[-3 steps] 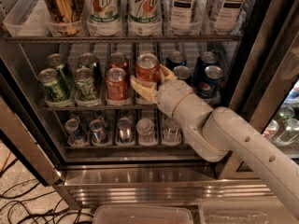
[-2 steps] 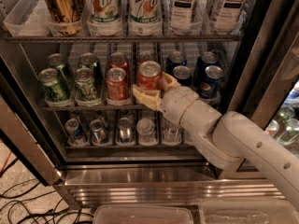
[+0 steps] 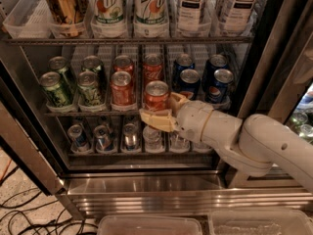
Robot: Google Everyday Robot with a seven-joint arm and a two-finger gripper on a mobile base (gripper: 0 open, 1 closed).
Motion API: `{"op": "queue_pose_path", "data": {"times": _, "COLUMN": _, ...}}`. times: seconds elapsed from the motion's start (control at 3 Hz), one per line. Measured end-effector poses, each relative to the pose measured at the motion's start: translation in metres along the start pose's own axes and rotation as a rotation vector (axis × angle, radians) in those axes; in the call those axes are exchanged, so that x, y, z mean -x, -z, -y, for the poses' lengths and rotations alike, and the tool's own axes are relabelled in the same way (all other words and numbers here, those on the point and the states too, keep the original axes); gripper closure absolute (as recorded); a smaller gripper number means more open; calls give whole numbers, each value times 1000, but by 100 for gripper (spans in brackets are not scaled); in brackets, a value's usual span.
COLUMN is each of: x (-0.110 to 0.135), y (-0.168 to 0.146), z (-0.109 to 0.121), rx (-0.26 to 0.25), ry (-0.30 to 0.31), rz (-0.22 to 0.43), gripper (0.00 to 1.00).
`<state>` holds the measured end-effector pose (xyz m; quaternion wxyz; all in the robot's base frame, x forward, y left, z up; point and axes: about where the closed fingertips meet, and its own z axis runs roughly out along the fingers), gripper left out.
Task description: Pick coke can from middle shelf of fridge
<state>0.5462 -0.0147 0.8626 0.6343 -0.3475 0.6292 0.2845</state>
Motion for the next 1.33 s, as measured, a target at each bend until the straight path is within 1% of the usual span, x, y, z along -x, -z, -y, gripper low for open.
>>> {"op": "queue_pose_path", "data": {"times": 0.33, "x": -10, "y": 4, "z": -16, "rx": 138, "ry": -74, "rz": -50, "gripper": 100}}
{"op": "queue_pose_path", "data": {"times": 0.67, "x": -6, "y": 12, "z": -51, "rx": 295, "ry": -137, "rz": -47, "gripper": 100}}
{"op": "queue_pose_path", "data": {"times": 1.0, "x": 5, "y": 28, "z": -82, "rx": 389, "ry": -192, "rz": -34, "gripper": 100}}
{"op": "queue_pose_path", "data": {"times": 1.33, "x": 17, "y": 44, "z": -106, "rx": 416, "ry": -207, "rz": -20, "gripper": 100}}
